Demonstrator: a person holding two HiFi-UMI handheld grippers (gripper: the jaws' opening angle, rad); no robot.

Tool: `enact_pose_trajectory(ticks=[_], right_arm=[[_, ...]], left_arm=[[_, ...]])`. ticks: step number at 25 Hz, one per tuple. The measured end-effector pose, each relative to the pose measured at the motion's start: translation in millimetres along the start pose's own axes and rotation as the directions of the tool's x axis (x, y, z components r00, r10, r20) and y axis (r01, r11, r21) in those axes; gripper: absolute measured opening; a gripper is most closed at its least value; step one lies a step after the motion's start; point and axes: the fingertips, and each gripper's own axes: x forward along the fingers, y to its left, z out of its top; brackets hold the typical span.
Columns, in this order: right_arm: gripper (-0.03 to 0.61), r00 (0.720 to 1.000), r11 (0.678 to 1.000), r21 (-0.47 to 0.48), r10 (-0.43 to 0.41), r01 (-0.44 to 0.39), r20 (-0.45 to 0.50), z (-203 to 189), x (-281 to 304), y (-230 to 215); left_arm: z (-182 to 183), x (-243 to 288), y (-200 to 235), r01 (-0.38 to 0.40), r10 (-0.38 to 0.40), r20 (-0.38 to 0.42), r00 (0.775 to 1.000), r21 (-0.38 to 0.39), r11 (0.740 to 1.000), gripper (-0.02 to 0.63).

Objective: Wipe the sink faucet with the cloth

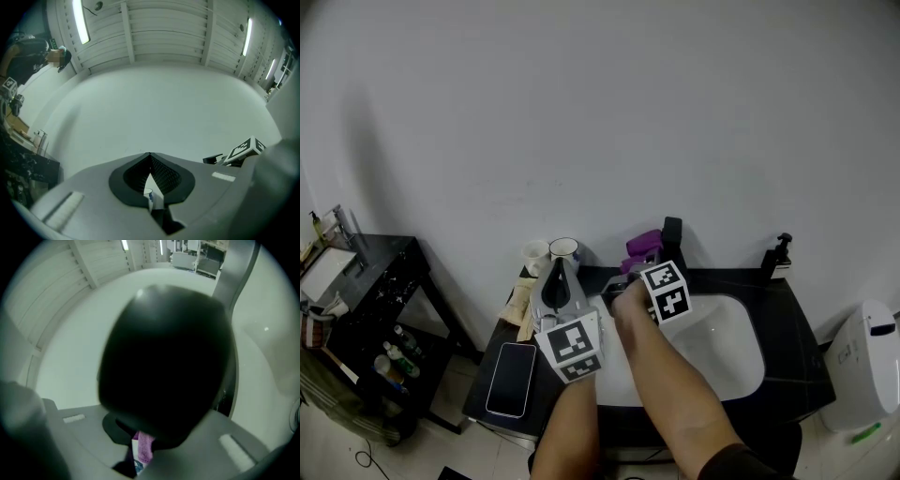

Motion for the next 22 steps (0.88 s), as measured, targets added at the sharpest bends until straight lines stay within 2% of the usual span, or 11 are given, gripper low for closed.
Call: enact_pose_trajectory(ticks=[8,15,22], right_arm=[[0.040,1.000,1.000,0.017,0.017,-0.017,-0.013,0,-1,-8],[0.040,0.998,0.996,0.081,-0.038,0.041,-0.043,-7,-3,-26],[0.040,0.983,0.966,0.196,-0.154,0.171,-0.099,-22,-17,-75]], left_arm=[[-1,-1,-9,0.019,-0.019,-0.002,1.000,0.027,0.999,0.017],[0,0,-13,0.030,-0.030,0.000,1.000,0.038,0.999,0.017],[-10,1,-18,0.047,-0.045,-0.035,0.998,0.054,0.997,0.017]])
